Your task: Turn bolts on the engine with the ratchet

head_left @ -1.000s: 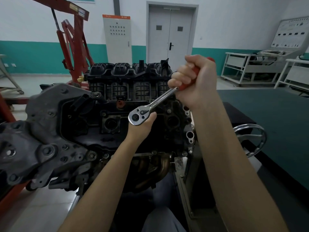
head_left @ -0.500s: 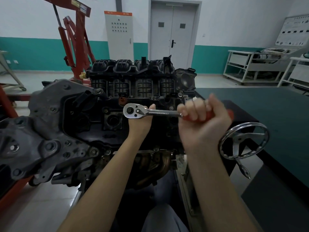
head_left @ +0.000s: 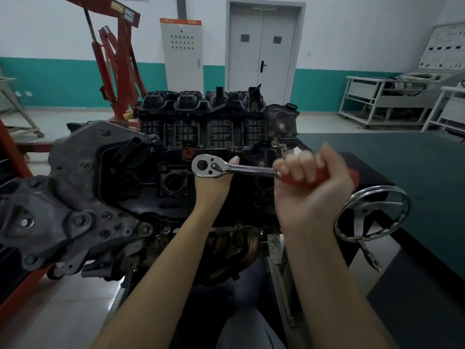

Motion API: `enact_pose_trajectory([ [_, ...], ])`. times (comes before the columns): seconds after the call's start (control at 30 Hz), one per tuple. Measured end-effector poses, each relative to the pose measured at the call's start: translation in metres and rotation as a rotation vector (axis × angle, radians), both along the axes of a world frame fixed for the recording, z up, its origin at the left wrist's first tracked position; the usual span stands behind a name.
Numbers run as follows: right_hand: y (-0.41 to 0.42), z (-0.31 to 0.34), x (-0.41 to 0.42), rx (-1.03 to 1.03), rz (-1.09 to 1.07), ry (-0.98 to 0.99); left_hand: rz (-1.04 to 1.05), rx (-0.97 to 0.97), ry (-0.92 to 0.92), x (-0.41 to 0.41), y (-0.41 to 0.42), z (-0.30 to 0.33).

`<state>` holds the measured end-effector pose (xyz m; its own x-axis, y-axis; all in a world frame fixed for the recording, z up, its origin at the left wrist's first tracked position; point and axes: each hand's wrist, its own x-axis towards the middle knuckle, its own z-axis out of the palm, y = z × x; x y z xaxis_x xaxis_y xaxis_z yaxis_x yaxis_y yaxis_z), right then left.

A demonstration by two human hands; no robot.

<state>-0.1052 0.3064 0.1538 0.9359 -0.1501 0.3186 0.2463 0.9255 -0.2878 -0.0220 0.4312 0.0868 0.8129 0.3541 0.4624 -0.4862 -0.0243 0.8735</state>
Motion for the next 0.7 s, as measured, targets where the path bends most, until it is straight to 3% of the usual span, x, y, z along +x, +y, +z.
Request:
enact_pose_trajectory([
  [0.1,0.008,-0.022,-0.02,0.096,-0.041,0.017,0.005,0.051,-0.038,-0.001,-0.001,0.002],
  [0.2,0.003,-0.014,-0.015,0.046,-0.031,-0.006,-0.01,0.101,-0.038,0.001,0.001,-0.002],
  [0.33,-0.009,0.035,0.025,-0.161,0.094,0.032,0.001,0.059,0.005,0.002,0.0,-0.002],
  [0.47,-0.008,0.071,0.05,-0.385,0.234,0.07,-0.069,0.176,0.024,-0.002,-0.001,0.0],
  [0.6,-0.006,0.044,0.034,-0.225,0.153,0.053,-0.021,0.066,0.072,0.0,0.003,-0.001],
  [0.7,-0.003,0.004,0.003,-0.014,0.022,0.039,-0.016,0.065,-0.014,0.0,0.001,0.0],
])
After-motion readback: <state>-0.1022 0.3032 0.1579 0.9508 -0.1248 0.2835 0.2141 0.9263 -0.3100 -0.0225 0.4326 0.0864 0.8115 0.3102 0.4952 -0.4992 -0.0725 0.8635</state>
